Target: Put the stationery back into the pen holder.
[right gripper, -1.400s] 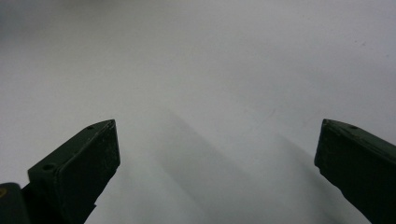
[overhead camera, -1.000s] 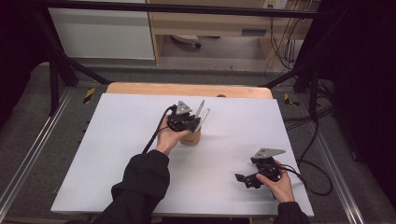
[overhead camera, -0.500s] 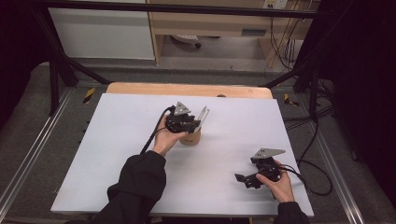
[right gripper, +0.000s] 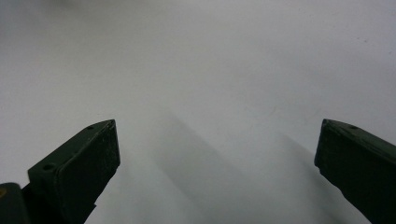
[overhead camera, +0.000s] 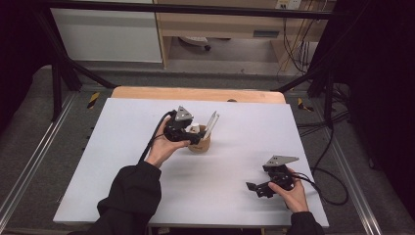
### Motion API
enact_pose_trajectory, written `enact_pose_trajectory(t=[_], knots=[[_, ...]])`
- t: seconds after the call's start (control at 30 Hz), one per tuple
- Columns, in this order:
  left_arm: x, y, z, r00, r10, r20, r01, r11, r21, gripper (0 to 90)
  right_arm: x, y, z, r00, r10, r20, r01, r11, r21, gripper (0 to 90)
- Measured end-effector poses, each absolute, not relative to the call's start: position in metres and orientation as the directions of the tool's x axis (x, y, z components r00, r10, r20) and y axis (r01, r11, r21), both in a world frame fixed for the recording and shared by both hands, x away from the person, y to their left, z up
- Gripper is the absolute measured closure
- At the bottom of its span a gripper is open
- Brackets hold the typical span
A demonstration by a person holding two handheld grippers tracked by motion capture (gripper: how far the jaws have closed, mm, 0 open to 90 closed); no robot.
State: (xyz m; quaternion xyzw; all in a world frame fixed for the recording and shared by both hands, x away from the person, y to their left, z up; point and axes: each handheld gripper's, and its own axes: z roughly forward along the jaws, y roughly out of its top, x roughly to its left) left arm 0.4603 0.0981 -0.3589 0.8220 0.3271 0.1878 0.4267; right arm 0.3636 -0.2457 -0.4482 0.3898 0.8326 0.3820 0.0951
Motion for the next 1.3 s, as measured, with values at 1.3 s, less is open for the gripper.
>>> enact_pose_trajectory(t=[1.3], knots=[[0.372,0.262,-0.438,0.610,0.791,-0.044,0.524,-0.361,0.771,7.1,0.363,-0.246,-0.448,-0.671,0.730,0.131,0.579,0.405,0.708,0.8]])
